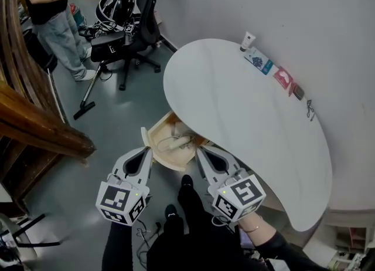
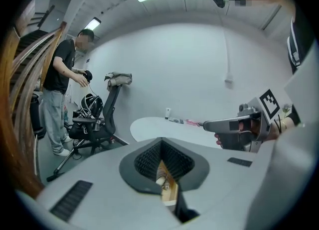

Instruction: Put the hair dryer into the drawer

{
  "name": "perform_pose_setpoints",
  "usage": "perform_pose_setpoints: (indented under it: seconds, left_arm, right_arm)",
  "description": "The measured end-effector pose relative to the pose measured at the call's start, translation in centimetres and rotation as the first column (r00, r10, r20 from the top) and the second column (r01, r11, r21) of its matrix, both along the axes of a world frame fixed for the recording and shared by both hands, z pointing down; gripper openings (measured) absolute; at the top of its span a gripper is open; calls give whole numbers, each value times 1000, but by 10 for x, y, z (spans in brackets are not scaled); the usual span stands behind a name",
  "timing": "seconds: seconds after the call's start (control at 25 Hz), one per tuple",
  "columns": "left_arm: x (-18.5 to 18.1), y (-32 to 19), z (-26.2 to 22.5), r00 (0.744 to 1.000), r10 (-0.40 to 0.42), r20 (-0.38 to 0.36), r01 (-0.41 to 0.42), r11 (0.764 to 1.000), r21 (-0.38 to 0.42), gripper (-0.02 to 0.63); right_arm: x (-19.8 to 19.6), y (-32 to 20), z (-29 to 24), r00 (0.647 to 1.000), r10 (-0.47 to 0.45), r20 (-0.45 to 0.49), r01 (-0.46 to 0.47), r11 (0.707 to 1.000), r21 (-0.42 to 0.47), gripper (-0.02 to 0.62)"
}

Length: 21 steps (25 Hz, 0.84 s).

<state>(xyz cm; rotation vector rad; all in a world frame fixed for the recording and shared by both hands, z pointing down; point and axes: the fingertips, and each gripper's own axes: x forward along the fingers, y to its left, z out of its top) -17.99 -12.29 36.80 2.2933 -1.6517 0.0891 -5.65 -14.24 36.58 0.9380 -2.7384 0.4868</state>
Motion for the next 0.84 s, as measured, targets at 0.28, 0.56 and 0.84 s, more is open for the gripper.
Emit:
perform_pose_setpoints:
  seconds: [0.28,0.56,0.84]
  left_arm:
    - [-3,31,-24,999,-34,-13,35,998,48,8]
    - [-9,58,-37,998,-62,-2,62,996,70,8]
    - [-10,82,-47,997,-72,2,72,993,90,8]
  right_arm:
    - [5,22,-17,999,12,40,-13,1000,28,2]
    - [9,43,-27,999,16,48,-20,997,76,2]
    - [9,67,-43,998,3,65,-10,994,112,2]
